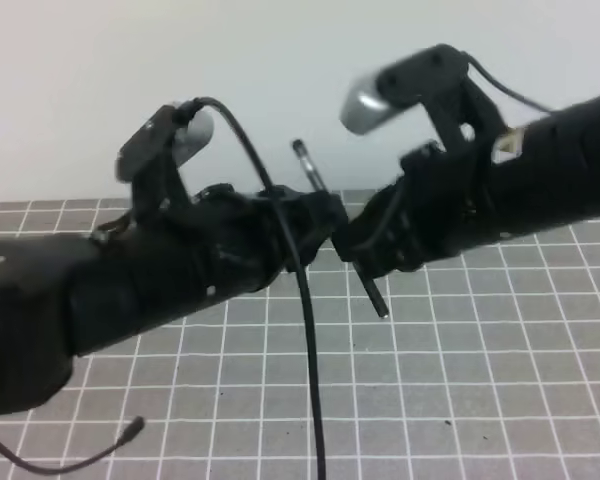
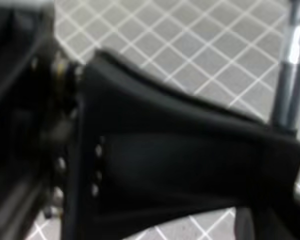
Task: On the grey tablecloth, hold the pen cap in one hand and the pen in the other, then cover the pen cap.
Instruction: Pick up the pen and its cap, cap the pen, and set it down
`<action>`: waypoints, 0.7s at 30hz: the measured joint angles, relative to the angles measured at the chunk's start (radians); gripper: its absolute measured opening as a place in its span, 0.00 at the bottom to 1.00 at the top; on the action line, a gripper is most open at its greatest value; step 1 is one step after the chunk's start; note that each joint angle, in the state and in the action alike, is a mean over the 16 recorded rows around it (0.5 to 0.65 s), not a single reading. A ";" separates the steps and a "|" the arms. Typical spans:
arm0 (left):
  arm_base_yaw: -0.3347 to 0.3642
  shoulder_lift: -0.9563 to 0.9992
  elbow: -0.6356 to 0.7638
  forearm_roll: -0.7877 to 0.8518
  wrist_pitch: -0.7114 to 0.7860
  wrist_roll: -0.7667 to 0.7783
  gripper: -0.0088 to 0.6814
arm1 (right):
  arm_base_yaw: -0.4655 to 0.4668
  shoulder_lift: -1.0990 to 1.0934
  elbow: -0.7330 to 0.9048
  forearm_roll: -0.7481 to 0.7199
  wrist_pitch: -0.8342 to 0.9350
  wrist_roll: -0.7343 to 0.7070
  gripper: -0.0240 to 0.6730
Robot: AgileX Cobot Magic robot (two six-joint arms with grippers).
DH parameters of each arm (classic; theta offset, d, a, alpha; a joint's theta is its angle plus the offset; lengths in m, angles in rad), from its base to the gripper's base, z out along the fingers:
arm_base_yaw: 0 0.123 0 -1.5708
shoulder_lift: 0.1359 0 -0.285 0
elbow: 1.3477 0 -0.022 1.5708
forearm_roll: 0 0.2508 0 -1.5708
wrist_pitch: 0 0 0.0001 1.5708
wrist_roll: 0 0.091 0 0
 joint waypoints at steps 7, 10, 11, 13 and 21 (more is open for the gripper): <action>-0.001 -0.005 0.000 -0.002 -0.006 0.022 0.75 | -0.006 0.001 -0.003 -0.010 -0.002 0.004 0.14; -0.002 -0.017 0.000 -0.002 -0.030 0.045 0.83 | -0.015 0.000 -0.004 -0.025 -0.001 0.016 0.14; -0.002 -0.023 0.000 -0.002 -0.043 0.056 0.84 | -0.020 0.000 -0.005 -0.032 -0.001 0.021 0.14; -0.002 -0.042 0.000 0.000 -0.074 0.086 0.83 | -0.032 0.000 -0.006 -0.048 0.002 0.033 0.14; -0.003 -0.150 0.001 0.045 -0.218 0.272 0.55 | -0.097 0.017 -0.011 -0.132 0.080 0.073 0.14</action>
